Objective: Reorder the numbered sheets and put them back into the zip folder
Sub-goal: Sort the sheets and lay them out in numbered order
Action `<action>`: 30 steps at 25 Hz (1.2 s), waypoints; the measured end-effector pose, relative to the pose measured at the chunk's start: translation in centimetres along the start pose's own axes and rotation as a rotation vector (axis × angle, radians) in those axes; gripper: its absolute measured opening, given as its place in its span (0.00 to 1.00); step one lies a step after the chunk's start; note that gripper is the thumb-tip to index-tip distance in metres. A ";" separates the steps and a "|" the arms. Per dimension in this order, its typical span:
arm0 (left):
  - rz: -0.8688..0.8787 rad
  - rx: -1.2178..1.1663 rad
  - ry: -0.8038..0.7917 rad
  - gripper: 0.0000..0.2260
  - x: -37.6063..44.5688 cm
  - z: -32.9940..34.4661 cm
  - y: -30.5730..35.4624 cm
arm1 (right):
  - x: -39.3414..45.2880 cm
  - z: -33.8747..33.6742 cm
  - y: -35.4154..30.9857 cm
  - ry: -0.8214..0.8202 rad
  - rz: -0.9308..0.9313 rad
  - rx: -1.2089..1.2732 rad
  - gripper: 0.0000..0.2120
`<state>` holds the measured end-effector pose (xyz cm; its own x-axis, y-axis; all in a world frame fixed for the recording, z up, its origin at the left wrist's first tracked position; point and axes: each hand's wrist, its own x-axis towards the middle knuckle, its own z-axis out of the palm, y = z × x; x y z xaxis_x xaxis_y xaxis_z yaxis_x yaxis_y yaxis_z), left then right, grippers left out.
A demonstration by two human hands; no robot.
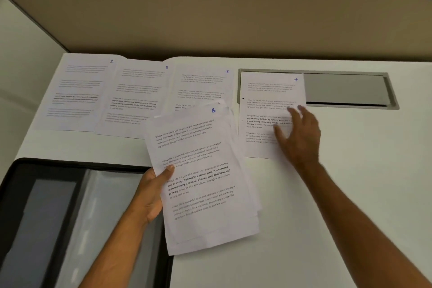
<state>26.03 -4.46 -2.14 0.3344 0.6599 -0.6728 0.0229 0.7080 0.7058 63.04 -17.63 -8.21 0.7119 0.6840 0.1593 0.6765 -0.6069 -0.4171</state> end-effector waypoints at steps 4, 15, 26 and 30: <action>-0.002 -0.002 0.000 0.15 0.5 0.9 0.1 | -4.7 3.6 -1.7 -0.191 -0.050 -0.137 0.38; -0.006 0.009 -0.003 0.16 0.3 1.5 -0.2 | -1.9 4.8 -2.7 -0.160 -0.066 -0.104 0.38; -0.006 -0.002 -0.066 0.15 -2.2 1.7 0.4 | -8.7 -4.5 -9.8 -0.455 0.366 0.938 0.09; -0.016 0.042 -0.133 0.15 -4.5 0.8 0.6 | -13.9 -6.8 -10.9 -0.678 0.493 1.143 0.13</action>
<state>25.34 -7.19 1.51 0.4559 0.6073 -0.6507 0.0676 0.7053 0.7057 47.08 -23.32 0.23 0.3788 0.7582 -0.5307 -0.3670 -0.4034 -0.8382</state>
